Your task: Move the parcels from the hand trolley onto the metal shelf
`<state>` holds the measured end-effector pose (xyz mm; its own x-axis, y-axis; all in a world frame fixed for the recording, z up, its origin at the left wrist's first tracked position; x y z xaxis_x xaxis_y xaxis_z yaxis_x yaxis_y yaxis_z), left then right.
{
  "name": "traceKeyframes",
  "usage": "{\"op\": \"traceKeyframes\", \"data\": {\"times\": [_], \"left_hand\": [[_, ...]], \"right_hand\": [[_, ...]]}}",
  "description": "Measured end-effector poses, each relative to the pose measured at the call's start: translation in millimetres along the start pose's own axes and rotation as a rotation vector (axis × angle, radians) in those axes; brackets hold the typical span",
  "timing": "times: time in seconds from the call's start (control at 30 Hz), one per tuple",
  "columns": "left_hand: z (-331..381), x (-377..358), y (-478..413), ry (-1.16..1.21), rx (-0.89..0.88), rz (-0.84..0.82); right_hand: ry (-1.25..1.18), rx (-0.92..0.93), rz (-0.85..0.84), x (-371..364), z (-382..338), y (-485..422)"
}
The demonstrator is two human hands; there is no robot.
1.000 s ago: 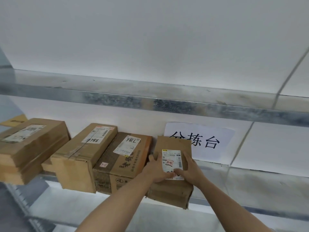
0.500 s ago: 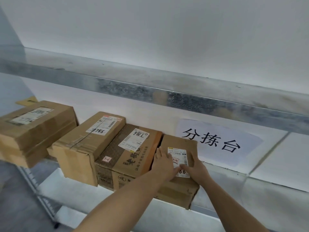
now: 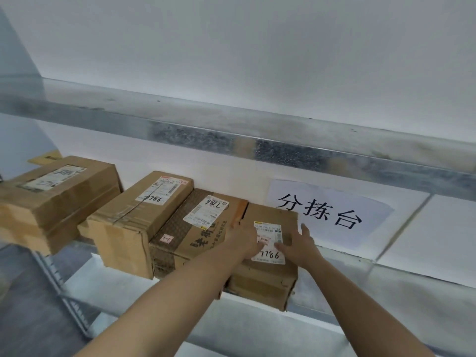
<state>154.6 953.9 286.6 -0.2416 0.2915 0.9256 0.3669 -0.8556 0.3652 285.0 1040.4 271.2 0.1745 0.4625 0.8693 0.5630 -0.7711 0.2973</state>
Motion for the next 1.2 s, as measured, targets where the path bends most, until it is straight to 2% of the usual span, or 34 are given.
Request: {"op": "traceKeyframes", "data": {"times": [0.13,0.27,0.33,0.63,0.77,1.0,1.1,1.2], "left_hand": [[-7,8,26,0.031,0.029,0.042],[-25,3,62,0.104,0.025,0.114],[-41,-3,82,0.093,0.078,0.159],[-146,-38,188,0.236,0.361,0.301],[-196,-56,236,0.3,0.408,0.323],[-270,-96,307,0.433,0.536,0.391],[-301,-121,338,0.463,0.622,0.388],[-337,-152,370,0.488,0.706,0.315]], "right_hand": [[0.103,0.084,0.09,12,-13,19],[0.068,0.227,0.114,10,-37,43],[0.073,0.277,0.111,5,-52,54],[0.156,0.523,-0.011,-52,-156,99],[0.178,0.693,-0.059,-90,-212,120],[0.306,0.831,-0.217,-165,-297,150],[0.306,0.858,-0.291,-200,-333,165],[0.358,0.918,-0.321,-237,-368,186]]}}
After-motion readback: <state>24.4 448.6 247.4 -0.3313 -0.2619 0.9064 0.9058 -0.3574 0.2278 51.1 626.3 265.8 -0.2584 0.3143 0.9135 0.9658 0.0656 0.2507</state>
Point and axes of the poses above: each hand's wrist, its own y-axis away from the middle knuckle, its own x-axis out of the back of the hand, z = x × y, the point moved 1 cm from there along -y, towards the middle knuckle, and after that the axes turned 10 degrees about -z, right-handed, at the moved point
